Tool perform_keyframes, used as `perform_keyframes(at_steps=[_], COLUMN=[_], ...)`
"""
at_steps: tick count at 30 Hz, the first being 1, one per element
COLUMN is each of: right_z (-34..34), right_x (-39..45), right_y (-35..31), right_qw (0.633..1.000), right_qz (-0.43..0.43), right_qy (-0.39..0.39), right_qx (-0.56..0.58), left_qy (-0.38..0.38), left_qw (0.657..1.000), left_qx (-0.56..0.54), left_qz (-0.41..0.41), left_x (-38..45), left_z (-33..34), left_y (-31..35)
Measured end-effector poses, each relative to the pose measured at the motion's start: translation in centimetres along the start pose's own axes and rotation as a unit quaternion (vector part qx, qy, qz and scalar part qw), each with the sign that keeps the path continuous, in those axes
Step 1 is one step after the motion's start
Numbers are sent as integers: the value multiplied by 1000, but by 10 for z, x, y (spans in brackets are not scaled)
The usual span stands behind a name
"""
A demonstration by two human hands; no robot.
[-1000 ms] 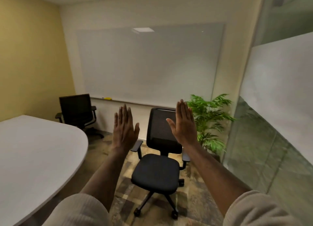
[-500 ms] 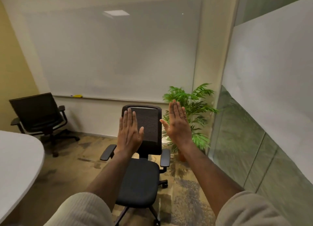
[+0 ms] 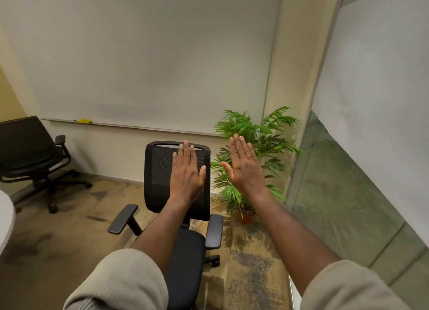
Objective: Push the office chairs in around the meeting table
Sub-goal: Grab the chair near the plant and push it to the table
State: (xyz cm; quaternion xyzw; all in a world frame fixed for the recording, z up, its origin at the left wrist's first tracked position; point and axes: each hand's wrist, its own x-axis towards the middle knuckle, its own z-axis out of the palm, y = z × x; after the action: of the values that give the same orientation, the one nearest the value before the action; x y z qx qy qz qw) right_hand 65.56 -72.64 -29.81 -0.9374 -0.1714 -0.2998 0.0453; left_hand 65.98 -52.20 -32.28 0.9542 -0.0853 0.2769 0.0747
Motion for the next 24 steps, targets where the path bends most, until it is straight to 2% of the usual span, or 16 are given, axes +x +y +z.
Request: perform_keyframes(at_steps=[5,10,16,24], right_z=[64,137,208,273], right_x=[62,137,221,279], right_y=[40,87,131,159], right_qw=[1000,999,998,996], right_qz=[-6,24,20,-11], right_qy=[-5,-18,-38,-53], right_qx=[5,17,38,70], left_qy=[-12,-48,-78,-75], left_qw=[1000,998,995,993], left_qx=[16,20,41,45], left_qz=[-14,-26,-48,-86], left_x=[69,152,240,282], left_z=[71,149,212,275], left_y=[-20,-42,-61,-67])
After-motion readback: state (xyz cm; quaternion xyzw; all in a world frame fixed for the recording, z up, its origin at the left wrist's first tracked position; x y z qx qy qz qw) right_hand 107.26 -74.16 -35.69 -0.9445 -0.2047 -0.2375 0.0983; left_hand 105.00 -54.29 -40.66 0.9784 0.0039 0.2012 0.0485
